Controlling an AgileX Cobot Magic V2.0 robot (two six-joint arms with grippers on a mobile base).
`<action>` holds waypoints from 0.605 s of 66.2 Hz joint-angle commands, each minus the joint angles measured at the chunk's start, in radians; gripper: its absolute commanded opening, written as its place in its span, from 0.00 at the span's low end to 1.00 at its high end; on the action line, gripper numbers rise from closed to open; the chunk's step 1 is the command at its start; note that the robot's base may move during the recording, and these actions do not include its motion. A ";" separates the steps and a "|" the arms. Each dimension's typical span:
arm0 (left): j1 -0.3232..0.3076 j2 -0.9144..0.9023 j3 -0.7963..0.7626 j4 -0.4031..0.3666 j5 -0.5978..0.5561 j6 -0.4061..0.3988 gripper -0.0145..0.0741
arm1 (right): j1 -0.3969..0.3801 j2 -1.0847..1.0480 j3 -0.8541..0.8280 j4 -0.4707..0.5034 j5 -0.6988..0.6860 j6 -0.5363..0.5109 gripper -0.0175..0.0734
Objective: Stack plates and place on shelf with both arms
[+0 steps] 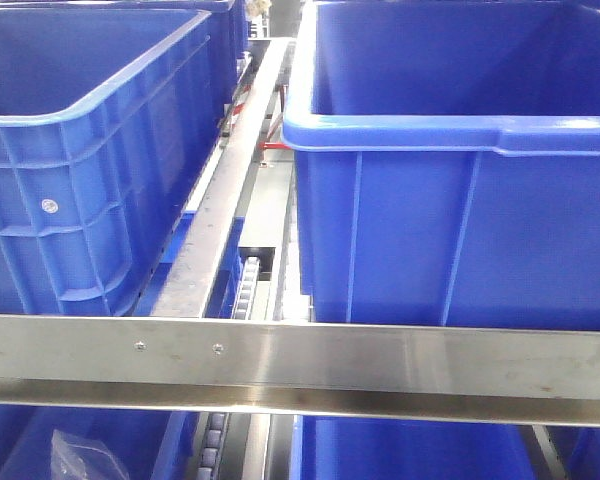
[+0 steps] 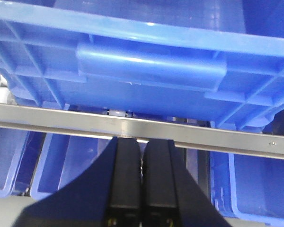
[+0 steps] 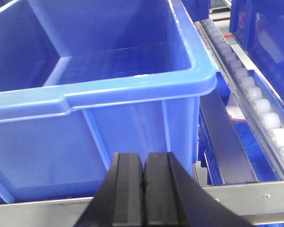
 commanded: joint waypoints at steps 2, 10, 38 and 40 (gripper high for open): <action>-0.005 -0.088 0.010 0.002 -0.103 0.003 0.26 | -0.004 -0.019 0.001 -0.003 -0.090 -0.004 0.24; -0.005 -0.234 0.111 -0.009 -0.179 0.003 0.26 | -0.004 -0.019 0.001 -0.003 -0.090 -0.004 0.24; 0.001 -0.609 0.379 -0.043 -0.309 0.003 0.26 | -0.004 -0.019 0.001 -0.003 -0.090 -0.004 0.24; 0.001 -0.606 0.379 -0.043 -0.312 0.003 0.26 | -0.004 -0.019 0.001 -0.003 -0.090 -0.004 0.24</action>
